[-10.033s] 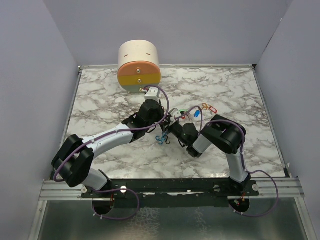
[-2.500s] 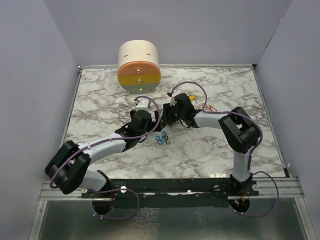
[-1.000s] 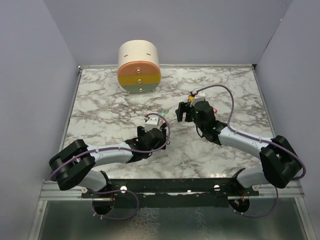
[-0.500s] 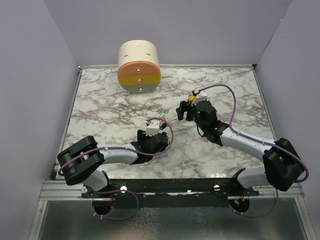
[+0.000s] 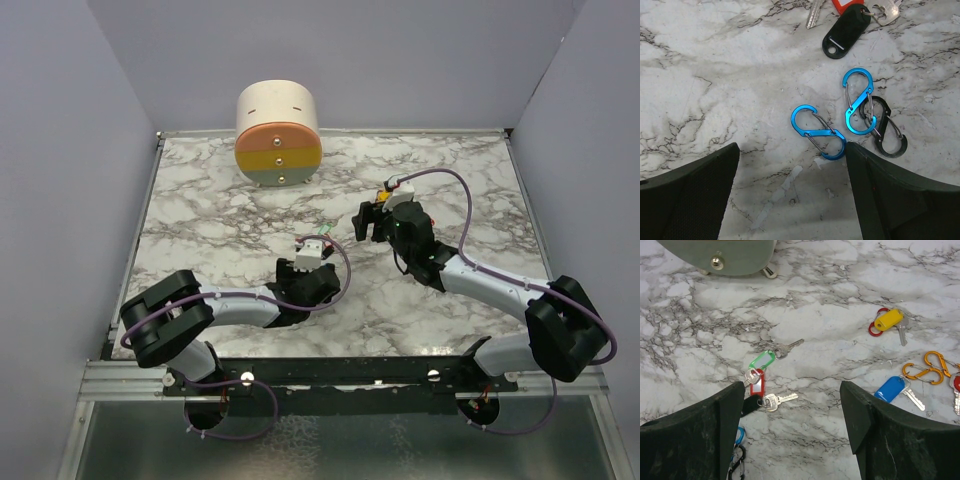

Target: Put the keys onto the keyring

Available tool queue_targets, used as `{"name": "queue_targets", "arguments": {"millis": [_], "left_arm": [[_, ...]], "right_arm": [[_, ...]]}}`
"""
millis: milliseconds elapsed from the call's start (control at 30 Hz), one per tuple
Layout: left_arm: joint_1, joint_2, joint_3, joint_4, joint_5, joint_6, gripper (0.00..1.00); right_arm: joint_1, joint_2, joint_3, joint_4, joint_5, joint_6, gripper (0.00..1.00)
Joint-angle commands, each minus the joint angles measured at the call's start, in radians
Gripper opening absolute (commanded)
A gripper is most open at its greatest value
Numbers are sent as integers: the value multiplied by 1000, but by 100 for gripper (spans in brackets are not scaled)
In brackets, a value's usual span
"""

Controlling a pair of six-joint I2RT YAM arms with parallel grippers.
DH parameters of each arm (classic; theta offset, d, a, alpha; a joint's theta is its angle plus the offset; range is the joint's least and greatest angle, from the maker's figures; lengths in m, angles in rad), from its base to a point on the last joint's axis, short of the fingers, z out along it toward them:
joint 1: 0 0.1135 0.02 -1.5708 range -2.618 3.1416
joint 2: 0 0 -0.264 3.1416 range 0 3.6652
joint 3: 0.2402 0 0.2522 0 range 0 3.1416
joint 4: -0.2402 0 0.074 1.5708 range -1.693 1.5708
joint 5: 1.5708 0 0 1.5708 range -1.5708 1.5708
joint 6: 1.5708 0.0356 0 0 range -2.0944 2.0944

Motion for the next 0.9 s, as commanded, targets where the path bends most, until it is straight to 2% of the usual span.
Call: {"name": "queue_targets", "arguments": {"millis": [0, 267, 533, 867], "left_arm": [[-5, -3, 19, -48, -62, 15, 89], [-2, -35, 20, -116, -120, 8, 89], [-3, -125, 16, -119, -109, 20, 89], [-4, -66, 18, -69, -61, 19, 89]], "right_arm": [[3, 7, -3, 29, 2, -7, 77], [3, 8, -1, 28, -4, -7, 77], [3, 13, 1, 30, -13, -7, 77], [3, 17, 6, 22, -20, -3, 76]]}}
